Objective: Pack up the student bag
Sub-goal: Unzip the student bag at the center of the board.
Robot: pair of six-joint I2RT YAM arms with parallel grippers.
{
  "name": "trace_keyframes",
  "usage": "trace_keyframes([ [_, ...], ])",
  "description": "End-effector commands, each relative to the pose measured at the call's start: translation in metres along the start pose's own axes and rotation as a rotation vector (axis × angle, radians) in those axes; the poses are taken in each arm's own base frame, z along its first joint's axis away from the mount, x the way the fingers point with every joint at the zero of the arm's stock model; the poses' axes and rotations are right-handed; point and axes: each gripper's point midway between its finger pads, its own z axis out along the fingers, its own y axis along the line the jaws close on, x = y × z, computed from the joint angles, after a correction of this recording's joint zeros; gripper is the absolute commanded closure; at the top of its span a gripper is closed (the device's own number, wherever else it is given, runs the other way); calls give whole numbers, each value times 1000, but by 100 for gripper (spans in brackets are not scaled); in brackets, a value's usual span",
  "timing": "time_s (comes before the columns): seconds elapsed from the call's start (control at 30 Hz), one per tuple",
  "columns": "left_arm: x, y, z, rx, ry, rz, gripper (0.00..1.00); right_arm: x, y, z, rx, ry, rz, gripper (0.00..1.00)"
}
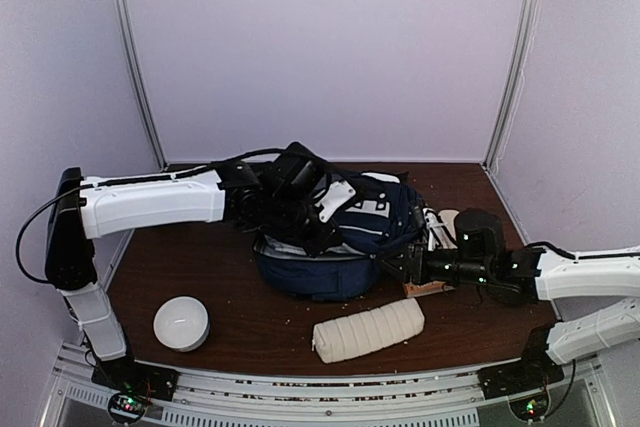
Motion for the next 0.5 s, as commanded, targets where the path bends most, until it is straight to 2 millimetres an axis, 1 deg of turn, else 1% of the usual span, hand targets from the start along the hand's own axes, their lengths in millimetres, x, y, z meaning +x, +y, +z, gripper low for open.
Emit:
trace_keyframes([
  [0.0, -40, -2, -39, -6, -148, -10, 100, -5, -3, 9, 12, -34, 27, 55],
  [0.07, -42, -2, -44, -10, -158, -10, 100, -3, -5, 15, 21, -13, 43, 55],
  [0.17, -44, -1, -48, -17, -164, -8, 100, -4, 2, 21, -2, 10, 46, 56],
  [0.47, -44, -1, -51, -18, -167, -5, 100, -9, 9, 23, -28, 8, 37, 57],
])
